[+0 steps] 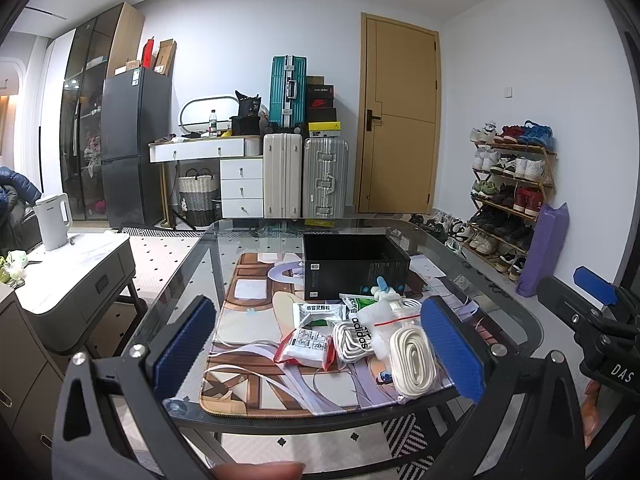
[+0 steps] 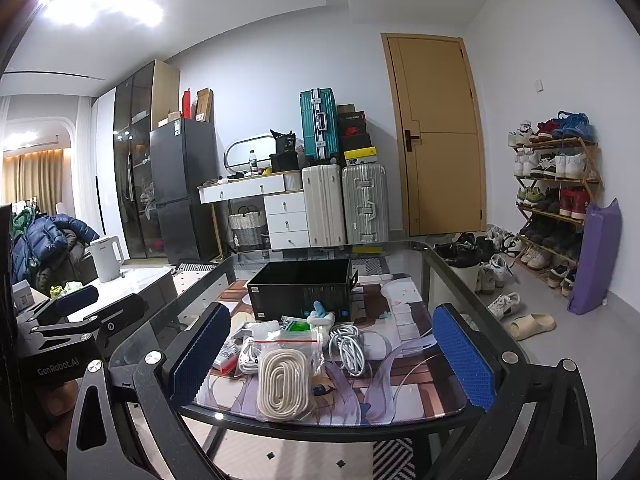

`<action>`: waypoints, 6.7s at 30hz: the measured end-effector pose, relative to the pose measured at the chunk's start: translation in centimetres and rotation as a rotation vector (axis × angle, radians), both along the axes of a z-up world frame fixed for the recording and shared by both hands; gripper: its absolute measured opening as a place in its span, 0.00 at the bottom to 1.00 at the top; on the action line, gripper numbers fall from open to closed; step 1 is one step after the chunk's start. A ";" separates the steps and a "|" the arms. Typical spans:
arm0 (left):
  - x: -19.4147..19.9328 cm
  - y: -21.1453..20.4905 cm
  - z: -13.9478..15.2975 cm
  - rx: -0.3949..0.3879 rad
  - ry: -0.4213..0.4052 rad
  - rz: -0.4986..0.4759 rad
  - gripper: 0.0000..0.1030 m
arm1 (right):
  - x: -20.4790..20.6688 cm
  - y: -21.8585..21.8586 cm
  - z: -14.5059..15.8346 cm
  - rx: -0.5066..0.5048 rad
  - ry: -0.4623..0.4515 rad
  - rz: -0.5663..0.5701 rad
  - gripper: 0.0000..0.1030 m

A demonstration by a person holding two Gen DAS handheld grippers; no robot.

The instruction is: Organize soft objects

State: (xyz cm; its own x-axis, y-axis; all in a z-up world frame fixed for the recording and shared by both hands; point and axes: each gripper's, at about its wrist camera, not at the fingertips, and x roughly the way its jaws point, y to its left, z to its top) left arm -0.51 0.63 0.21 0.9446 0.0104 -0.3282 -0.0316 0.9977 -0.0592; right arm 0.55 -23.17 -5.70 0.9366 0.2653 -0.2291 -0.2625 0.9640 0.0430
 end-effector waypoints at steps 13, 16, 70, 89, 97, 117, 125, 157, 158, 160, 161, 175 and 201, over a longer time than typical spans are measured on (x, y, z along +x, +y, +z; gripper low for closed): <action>0.0 0.1 0.2 -0.002 0.002 0.001 1.00 | 0.0 0.0 0.0 0.002 0.002 -0.002 1.00; 0.0 0.0 0.1 0.000 0.002 0.000 1.00 | 0.0 0.0 0.0 0.002 0.002 -0.002 1.00; 4.6 1.1 0.3 0.092 0.126 -0.007 1.00 | 5.5 2.2 1.5 -0.095 0.156 0.165 1.00; 15.6 1.6 -7.2 0.143 0.555 -0.134 1.00 | 15.7 5.3 -6.6 -0.161 0.635 0.288 1.00; 17.5 2.1 -10.5 0.116 0.629 -0.137 1.00 | 16.2 6.1 -9.5 -0.189 0.700 0.315 1.00; 17.2 3.9 -12.0 0.059 0.626 -0.071 1.00 | 16.3 7.4 -10.4 -0.216 0.731 0.334 0.99; 17.9 2.5 -11.4 0.078 0.667 -0.182 0.62 | 16.1 8.1 -10.6 -0.246 0.733 0.361 0.70; 14.7 1.9 -4.5 0.071 0.468 -0.214 0.47 | 16.0 6.1 -5.5 -0.165 0.592 0.436 0.33; 14.7 1.8 -3.9 0.066 0.453 -0.217 0.47 | 16.0 6.2 -5.0 -0.163 0.580 0.435 0.33; 14.7 1.7 -3.2 0.058 0.433 -0.219 0.47 | 16.2 6.1 -3.8 -0.157 0.550 0.431 0.33; 14.8 1.7 -2.7 0.055 0.422 -0.219 0.47 | 16.4 6.2 -3.3 -0.153 0.539 0.429 0.33; 19.9 1.7 1.7 0.026 0.292 -0.213 0.47 | 22.3 7.5 3.5 -0.151 0.356 0.350 0.33; 31.9 0.5 -4.2 -0.111 0.422 -0.200 0.47 | 38.5 9.0 -3.2 -0.090 0.564 0.285 0.33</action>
